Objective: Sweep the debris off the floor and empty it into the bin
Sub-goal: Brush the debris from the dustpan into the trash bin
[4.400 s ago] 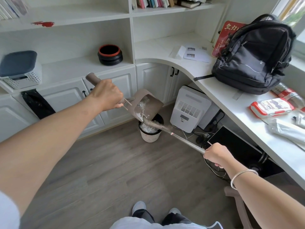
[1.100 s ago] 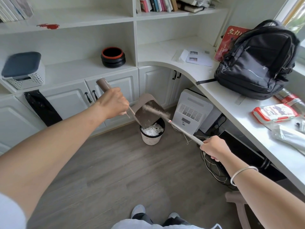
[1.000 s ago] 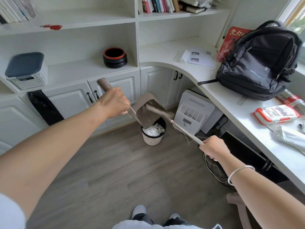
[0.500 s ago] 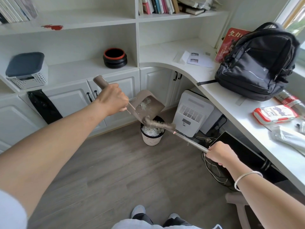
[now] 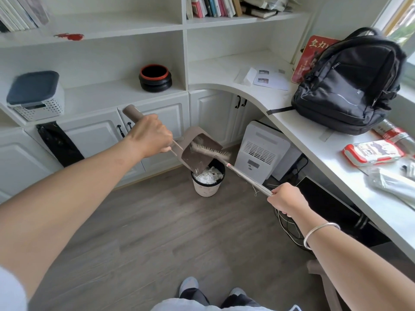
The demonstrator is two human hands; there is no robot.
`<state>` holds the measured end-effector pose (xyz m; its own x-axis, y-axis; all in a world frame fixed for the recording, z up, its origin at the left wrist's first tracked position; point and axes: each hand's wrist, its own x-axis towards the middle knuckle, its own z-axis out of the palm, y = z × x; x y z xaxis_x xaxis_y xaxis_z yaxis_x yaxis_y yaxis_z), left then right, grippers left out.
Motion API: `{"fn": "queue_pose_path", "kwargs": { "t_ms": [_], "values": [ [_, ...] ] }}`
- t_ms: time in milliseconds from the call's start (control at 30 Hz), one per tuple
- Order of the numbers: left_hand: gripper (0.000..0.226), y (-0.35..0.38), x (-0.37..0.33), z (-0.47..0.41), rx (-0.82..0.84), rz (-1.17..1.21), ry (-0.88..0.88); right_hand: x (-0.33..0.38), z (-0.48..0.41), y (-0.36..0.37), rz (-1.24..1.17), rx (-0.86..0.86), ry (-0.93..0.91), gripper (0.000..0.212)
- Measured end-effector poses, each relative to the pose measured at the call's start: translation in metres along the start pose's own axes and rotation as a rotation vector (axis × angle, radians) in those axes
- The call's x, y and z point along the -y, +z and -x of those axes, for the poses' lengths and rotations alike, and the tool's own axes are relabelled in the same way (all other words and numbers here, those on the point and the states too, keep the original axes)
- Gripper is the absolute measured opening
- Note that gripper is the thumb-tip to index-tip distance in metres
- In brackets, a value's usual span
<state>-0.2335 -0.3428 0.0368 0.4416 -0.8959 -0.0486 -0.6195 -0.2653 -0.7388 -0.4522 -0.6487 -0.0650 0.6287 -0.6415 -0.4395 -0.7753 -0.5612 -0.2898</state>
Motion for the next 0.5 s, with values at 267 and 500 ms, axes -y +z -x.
{"fn": "queue_pose_path", "kwargs": {
  "t_ms": [267, 500],
  "values": [
    [0.052, 0.001, 0.01, 0.011, -0.022, -0.112, -0.146, -0.005, -0.001, 0.002, -0.015, 0.0, 0.082, 0.033],
    [0.039, 0.002, -0.005, -0.006, 0.002, -0.023, -0.015, -0.016, -0.002, -0.013, -0.068, 0.017, 0.067, 0.025]
  ]
}}
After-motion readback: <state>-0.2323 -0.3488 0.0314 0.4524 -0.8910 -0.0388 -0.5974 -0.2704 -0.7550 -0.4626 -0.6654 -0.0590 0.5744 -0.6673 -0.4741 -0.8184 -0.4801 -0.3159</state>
